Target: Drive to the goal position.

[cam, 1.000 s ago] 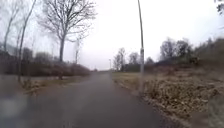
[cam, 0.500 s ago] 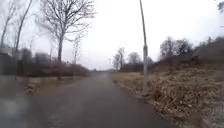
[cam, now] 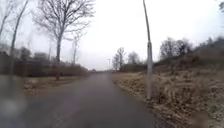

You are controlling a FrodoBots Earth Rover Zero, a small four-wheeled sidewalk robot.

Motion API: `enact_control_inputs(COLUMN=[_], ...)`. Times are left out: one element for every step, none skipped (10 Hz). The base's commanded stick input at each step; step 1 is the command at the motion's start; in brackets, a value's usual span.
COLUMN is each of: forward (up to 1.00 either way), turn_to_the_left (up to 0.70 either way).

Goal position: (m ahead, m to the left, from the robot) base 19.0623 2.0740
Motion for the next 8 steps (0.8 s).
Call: enact_control_inputs(forward=[0.7,0.7,0.7,0.7,0.7,0.7,0.7,0.7], turn_to_the_left=[0.0,0.0,0.0,0.0,0.0,0.0,0.0,0.0])
